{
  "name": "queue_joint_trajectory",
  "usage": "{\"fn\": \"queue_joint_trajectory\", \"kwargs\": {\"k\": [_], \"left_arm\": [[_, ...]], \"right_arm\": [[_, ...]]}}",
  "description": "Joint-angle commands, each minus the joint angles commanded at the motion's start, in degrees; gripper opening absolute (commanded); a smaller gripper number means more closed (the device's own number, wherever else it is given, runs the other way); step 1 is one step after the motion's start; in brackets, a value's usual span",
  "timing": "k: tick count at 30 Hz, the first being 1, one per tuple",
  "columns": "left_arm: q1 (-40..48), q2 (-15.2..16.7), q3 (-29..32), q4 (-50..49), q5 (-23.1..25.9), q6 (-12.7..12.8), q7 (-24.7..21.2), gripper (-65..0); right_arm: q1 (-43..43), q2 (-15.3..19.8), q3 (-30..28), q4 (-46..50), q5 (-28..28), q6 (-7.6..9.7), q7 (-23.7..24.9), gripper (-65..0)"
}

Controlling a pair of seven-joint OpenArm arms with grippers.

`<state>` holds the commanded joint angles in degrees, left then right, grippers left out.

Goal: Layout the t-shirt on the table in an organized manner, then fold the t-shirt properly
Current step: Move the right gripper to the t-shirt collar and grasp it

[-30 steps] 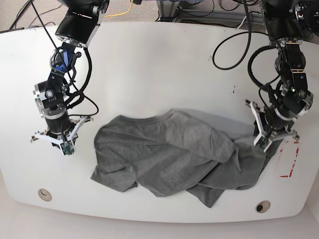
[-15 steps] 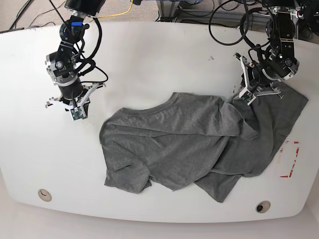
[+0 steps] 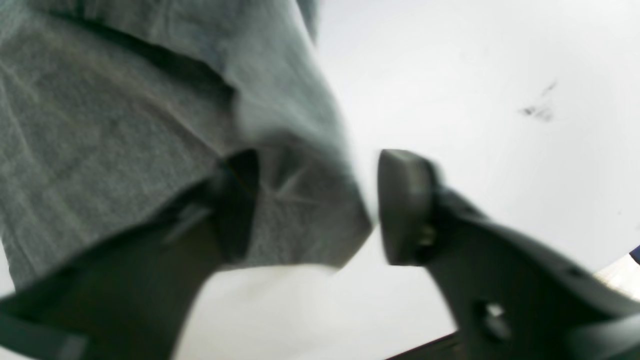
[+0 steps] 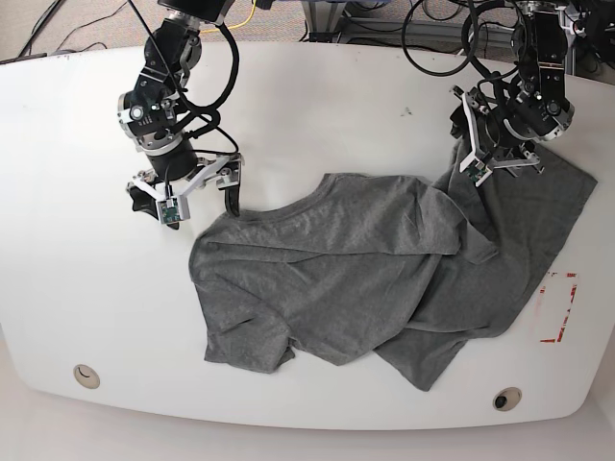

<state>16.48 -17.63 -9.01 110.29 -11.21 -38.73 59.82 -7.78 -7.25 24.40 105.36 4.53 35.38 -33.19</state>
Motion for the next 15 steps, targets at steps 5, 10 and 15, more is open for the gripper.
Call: {"fn": "queue_joint_trajectory", "kwargs": {"k": [5,10,15], "left_arm": [[0.4,-0.4,0.0,0.0,0.0,-0.1,0.0,-22.8],[0.9,-0.4,-2.1,0.2,0.0,-0.3,0.0,-22.9],[0.6,-0.4,-6.8,0.2,0.0,-0.4,0.0,-22.9]], "right_arm": [[-2.0,0.3,-0.4,0.3,12.4,0.0,-7.2,-3.0],[-4.7,0.3,-4.2,-0.1,19.5,0.0,-9.2,-3.0],[-7.0,0.3,-9.9,-0.2,20.7,-0.26,-9.2,-3.2]]}}
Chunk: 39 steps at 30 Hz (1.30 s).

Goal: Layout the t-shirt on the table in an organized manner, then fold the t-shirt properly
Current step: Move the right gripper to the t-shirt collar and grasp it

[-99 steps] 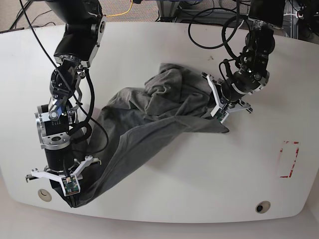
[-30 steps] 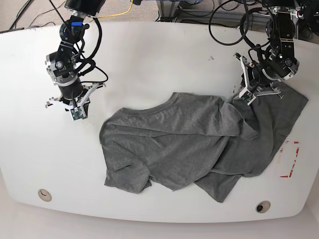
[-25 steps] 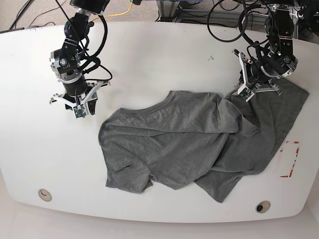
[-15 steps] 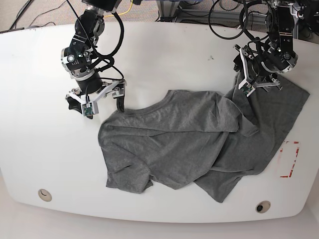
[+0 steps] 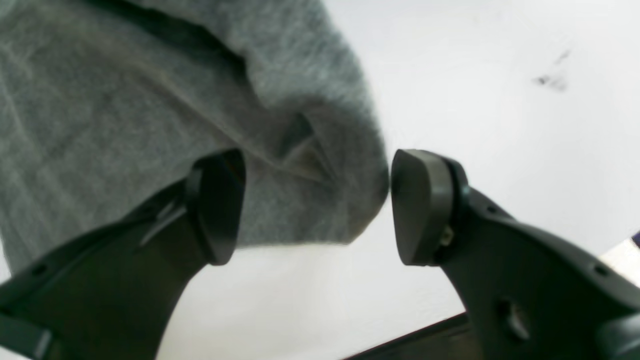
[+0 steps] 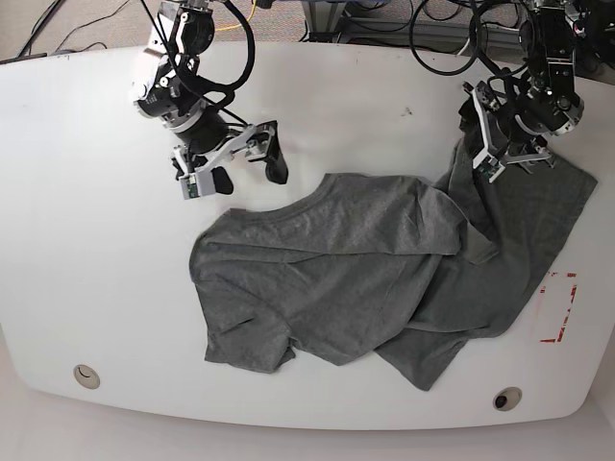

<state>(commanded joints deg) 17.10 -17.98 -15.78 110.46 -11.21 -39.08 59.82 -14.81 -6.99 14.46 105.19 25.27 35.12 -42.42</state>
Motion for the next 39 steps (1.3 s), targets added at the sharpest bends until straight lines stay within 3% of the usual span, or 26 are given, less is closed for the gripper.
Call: {"fn": "queue_joint_trajectory", "kwargs": {"k": [4,13,22,39], "left_arm": [[-0.3,-0.2,-3.2,0.0,0.0,0.0,0.0,-22.9],[-3.3,-1.2,-10.6,0.0,-0.2,-0.1,0.0,-22.9],[-4.4,-1.2,-13.5,0.0,-0.3,-0.1,0.0,-22.9],[-4.4,-1.1,-15.5,0.0,-0.3,-0.1,0.0,-22.9]], "right_arm": [[-0.6,0.0,-3.4,-3.1,-0.2,-0.18,0.0,-3.2],[2.2,0.0,-3.8,-13.2,-0.2,-0.18,0.2,-3.2],[6.6,-0.2,-4.2,-20.7,-0.2,-0.18,0.1,-3.2],[12.3,-0.4,-11.8,-26.6,-0.2,-0.35,0.3,-3.2]]}}
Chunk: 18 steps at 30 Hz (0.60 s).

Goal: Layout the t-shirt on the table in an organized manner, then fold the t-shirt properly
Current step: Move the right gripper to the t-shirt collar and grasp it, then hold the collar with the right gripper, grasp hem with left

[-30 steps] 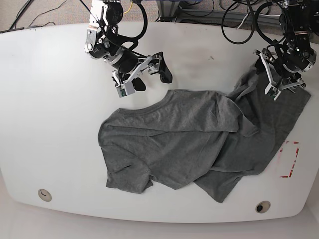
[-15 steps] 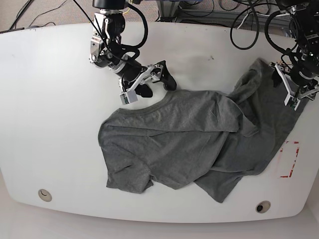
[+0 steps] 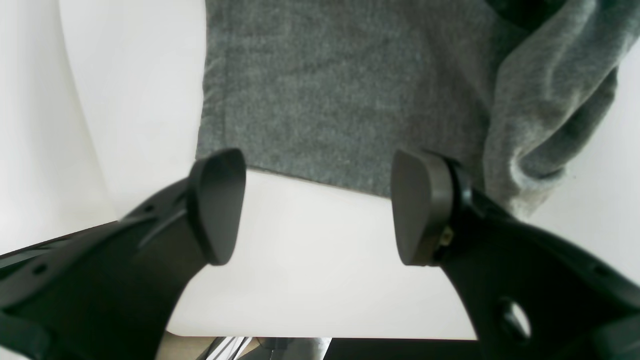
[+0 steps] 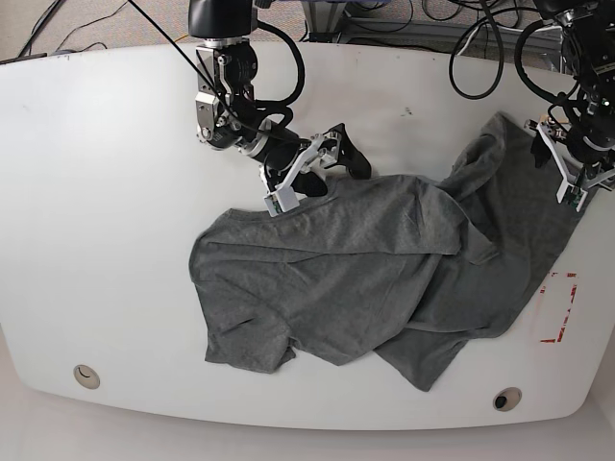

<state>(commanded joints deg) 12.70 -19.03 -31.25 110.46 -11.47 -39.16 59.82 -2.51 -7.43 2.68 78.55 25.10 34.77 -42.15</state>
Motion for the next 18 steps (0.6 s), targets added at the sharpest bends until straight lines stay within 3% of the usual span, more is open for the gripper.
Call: {"fn": "queue_joint_trajectory", "kwargs": {"k": [6,12,18], "left_arm": [[0.0,0.0,-0.1,0.0,0.0,0.0,0.0,-22.9],[0.0,-0.1,-0.1,0.0,0.0,0.0,0.0,-22.9],[0.0,-0.1,0.0,0.0,0.0,0.0,0.0,-22.9]], "right_arm": [[3.2,-0.1,0.0,-4.1,0.2,-2.73,0.1,-3.2],[4.6,0.1,-0.1,-4.8,0.0,-2.99,0.2,-3.2],[1.5,1.0,-0.2,5.1,-0.1,-3.08,-2.1,-3.2]]}}
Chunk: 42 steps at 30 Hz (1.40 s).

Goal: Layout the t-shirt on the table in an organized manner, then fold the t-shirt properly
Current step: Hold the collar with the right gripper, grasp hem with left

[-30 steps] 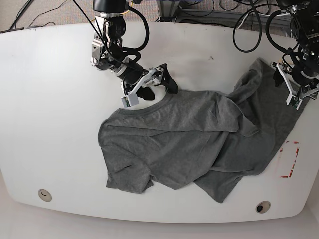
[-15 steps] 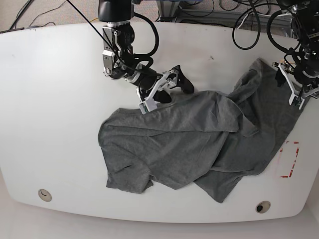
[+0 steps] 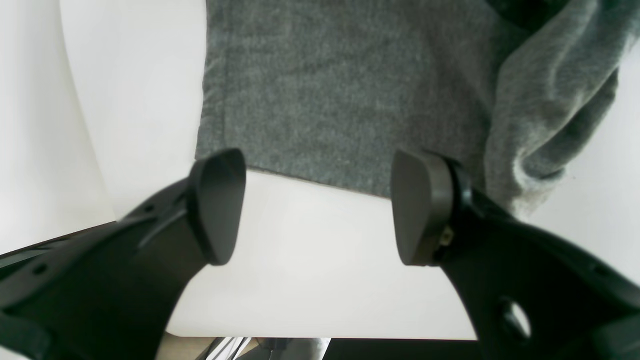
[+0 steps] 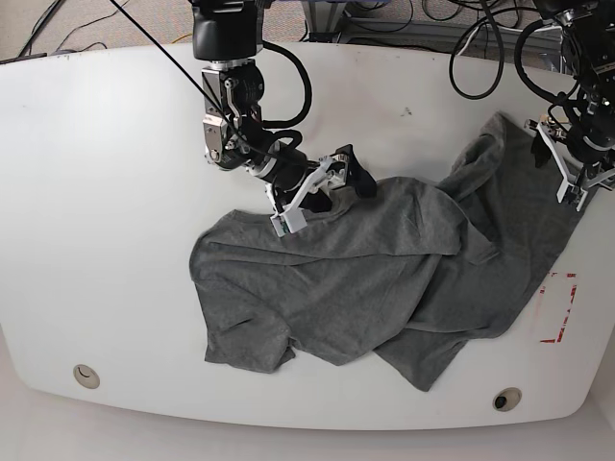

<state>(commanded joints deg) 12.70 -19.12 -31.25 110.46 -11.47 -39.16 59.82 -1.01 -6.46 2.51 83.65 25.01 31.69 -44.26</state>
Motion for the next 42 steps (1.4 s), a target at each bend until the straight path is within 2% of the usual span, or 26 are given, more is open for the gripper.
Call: {"fn": "queue_joint_trajectory", "kwargs": {"k": [5,8,12,15,18,21,25,29,32,36,42], "left_arm": [[-0.1,0.0,0.2,0.0,0.1,0.0,0.0,-22.9],[-0.3,0.0,0.2,0.0,0.1,0.0,-0.1,-22.9],[-0.3,0.2,0.4,0.0,0.1,0.0,-0.1,-22.9],[-0.4,0.2,0.8,-0.1,0.1,0.0,-0.1,-22.9],[-0.9,0.2,2.1,-0.1,0.1,0.0,-0.1,-22.9],[-1.2,0.2,2.7,-0.1,0.2,0.0,-0.1,-22.9],[-1.4,0.2,2.7,-0.1,0.2,0.0,-0.1,-22.9],[-1.5,0.2,2.7,-0.1,0.2,0.0,-0.1,-22.9],[-1.5,0.2,2.7,-0.1,0.2,0.0,-0.1,-22.9],[-1.5,0.2,2.7,-0.1,0.2,0.0,-0.1,-22.9],[-1.4,0.2,2.7,-0.1,0.2,0.1,-0.1,-22.9]], "right_arm": [[-2.4,1.6,0.0,9.7,0.1,0.0,-4.2,-3.2],[-3.6,1.9,0.0,13.9,0.0,0.0,-4.4,-3.2],[-3.8,4.6,-1.8,17.2,0.0,0.44,-4.3,-3.2],[-3.4,7.9,-5.6,18.4,-0.1,0.18,-2.3,-3.2],[-3.3,11.4,-10.7,18.8,-0.6,-0.09,1.8,-3.2],[-2.3,14.8,-17.0,19.0,-5.3,-1.05,6.3,-3.2],[-1.8,17.5,-25.1,18.5,-16.3,-2.9,12.1,-3.2],[-1.2,17.2,-27.2,16.2,-27.2,-2.81,16.5,-3.0],[-0.9,15.5,-27.2,12.7,-34.4,-2.73,19.2,-3.0],[0.9,14.8,-27.1,8.8,-38.4,-2.64,22.6,-3.0],[3.6,14.9,-27.1,2.6,-38.9,-2.81,26.5,-3.0]]}}
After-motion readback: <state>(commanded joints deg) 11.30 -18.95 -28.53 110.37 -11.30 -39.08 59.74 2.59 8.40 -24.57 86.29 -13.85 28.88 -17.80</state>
